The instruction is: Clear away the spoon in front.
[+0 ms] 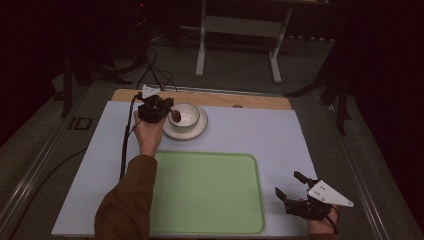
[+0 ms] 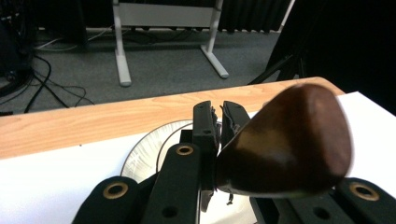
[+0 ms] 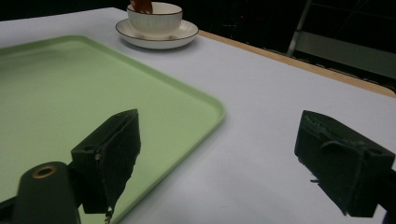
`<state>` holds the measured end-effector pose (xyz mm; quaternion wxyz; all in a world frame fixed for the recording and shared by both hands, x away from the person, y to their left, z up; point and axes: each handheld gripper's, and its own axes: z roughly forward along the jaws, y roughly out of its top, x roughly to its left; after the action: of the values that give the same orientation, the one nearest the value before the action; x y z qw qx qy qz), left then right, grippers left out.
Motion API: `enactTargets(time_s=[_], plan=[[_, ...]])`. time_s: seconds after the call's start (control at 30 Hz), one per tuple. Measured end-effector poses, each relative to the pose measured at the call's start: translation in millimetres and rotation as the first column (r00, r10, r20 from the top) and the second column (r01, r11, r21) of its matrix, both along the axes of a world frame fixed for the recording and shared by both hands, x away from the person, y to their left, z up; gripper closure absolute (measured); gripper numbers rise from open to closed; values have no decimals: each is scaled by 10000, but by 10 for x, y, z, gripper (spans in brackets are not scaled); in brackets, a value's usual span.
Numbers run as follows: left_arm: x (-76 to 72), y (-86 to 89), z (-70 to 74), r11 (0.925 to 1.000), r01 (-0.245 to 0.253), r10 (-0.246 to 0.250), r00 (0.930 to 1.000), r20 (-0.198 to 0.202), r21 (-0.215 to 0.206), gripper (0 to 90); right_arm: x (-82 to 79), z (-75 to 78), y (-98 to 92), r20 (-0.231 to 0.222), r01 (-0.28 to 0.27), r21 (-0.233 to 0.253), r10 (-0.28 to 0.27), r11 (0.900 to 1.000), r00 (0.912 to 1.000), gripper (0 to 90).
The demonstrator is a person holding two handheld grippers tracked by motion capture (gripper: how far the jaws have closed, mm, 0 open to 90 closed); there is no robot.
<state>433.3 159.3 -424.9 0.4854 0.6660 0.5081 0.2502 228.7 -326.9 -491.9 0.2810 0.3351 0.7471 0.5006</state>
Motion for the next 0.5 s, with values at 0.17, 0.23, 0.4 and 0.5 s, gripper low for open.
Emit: enactTargets(time_s=[0.17,0.23,0.4,0.5], plan=[[-42,43,109,9999,87,-87,9999,52,97,849,-1,1,-3,-2,16,12,-16,10000,10000,140],[-62,56,143,9998,139,-140,9999,79,111,849,-2,2,-3,7,16,21,-16,10000,10000,140],[-116,80,209,9995,276,-277,9996,64,123,849,-2,2,-2,9,7,15,-7,10000,10000,140],[-147,99,242,9991,387,-388,9992,37,178,849,-4,3,-2,10,14,18,-14,10000,10000,140]])
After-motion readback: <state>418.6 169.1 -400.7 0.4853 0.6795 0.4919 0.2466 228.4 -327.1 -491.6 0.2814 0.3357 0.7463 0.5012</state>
